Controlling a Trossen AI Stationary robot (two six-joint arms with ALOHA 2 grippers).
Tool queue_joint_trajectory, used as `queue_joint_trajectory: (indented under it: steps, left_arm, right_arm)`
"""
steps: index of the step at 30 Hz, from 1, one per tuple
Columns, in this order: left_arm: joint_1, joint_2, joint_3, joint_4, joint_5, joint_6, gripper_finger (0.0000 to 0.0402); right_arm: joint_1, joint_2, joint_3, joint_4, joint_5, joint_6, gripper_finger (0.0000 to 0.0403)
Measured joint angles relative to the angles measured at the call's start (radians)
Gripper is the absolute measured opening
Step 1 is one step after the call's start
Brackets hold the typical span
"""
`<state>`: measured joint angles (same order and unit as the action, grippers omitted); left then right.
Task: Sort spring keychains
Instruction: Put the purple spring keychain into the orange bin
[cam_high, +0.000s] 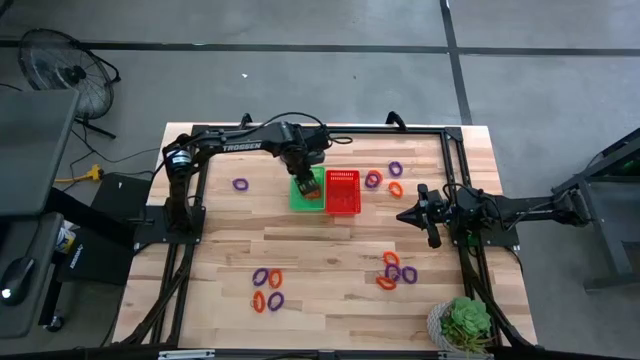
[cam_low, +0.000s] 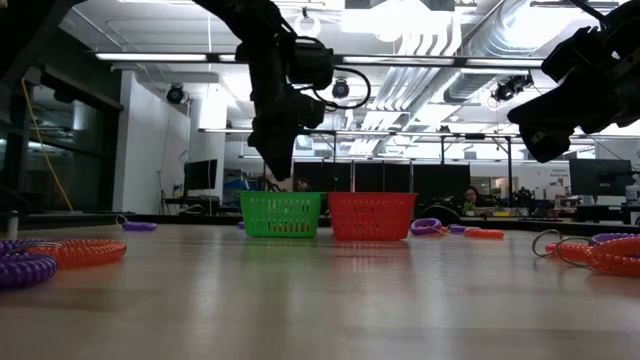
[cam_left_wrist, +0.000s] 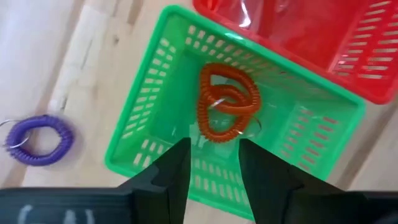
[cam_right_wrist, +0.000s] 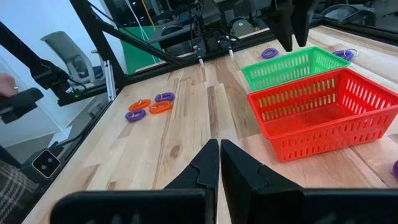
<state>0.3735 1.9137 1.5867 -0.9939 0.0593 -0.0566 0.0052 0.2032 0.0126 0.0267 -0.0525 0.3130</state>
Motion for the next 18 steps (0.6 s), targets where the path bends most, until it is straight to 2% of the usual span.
queue_joint_trajectory:
  steps: [12, 18]
  left_arm:
    - [0.122, -0.009, 0.000, -0.046, 0.037, -0.062, 0.0136]
    - [0.198, -0.009, 0.000, -0.049, 0.035, -0.165, 0.0136]
  right_arm:
    - [0.000, 0.000, 0.000, 0.000, 0.000, 0.000, 0.0012]
    - [0.000, 0.000, 0.000, 0.000, 0.000, 0.000, 0.0012]
